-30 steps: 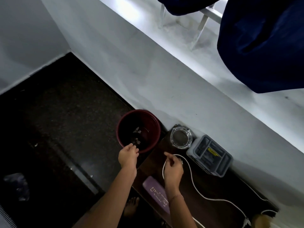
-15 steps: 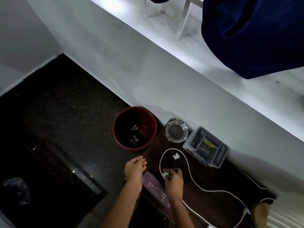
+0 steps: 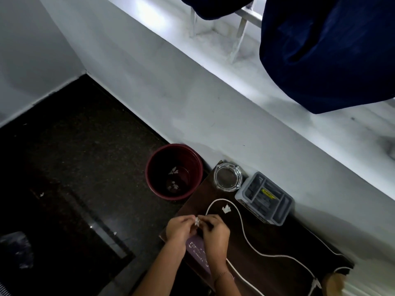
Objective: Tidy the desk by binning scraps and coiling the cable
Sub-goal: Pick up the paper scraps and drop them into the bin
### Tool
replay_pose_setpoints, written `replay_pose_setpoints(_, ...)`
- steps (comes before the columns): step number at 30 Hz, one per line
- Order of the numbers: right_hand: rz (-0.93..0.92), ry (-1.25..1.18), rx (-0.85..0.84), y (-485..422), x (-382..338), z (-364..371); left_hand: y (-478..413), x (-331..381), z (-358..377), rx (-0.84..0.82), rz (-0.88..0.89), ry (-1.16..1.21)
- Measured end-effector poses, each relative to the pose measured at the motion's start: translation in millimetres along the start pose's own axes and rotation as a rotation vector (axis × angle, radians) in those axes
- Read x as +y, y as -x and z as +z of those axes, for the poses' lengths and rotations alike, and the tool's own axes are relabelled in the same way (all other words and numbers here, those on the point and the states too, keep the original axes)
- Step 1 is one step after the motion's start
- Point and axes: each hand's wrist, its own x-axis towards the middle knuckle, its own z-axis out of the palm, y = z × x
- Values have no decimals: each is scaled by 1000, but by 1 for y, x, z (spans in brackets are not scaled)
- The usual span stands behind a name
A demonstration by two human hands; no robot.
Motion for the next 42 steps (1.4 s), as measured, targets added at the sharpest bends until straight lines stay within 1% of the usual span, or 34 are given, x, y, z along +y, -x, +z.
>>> replay_pose_setpoints(2,44,-78,15,0,-9,4,3,2,0,12,32,-43)
replay_pose_setpoints(4,106,-150,34,0,-16,7,3,7,-2,49,45,-36)
replay_pose_setpoints(7,138,-189,60,-3,-24,13,2,18,-8,113,61,-40)
replay_pose_setpoints(11,209,-317,25,-16,-40,25,0,41,-12,182,116,33)
replay_pose_setpoints(14,126,-324,-1,-29,-56,33,-5,61,-13,207,174,121)
replay_pose_setpoints(16,54,-322,-78,-36,-70,37,-10,76,-14,205,225,164)
replay_pose_setpoints(19,12,-341,-197,-46,-87,43,-21,97,-14,199,264,166)
replay_pose_setpoints(21,5,-345,-201,-51,-93,46,-28,106,-15,200,244,150)
replay_pose_setpoints(23,8,-338,-161,-51,-92,46,-34,108,-17,212,208,156)
replay_pose_setpoints(26,33,-293,-38,-46,-77,38,-37,100,-21,222,160,165)
replay_pose_setpoints(29,85,-173,92,-40,-50,24,-36,81,-22,211,108,159)
replay_pose_setpoints(33,133,3,204,-33,-12,4,-30,57,-16,191,9,201)
replay_pose_setpoints(35,137,74,217,-31,1,-2,-27,47,-11,170,5,160)
replay_pose_setpoints(37,126,137,196,-31,10,-7,-24,41,-6,156,0,131)
replay_pose_setpoints(42,92,255,65,-35,20,-13,-17,35,2,96,-1,74)
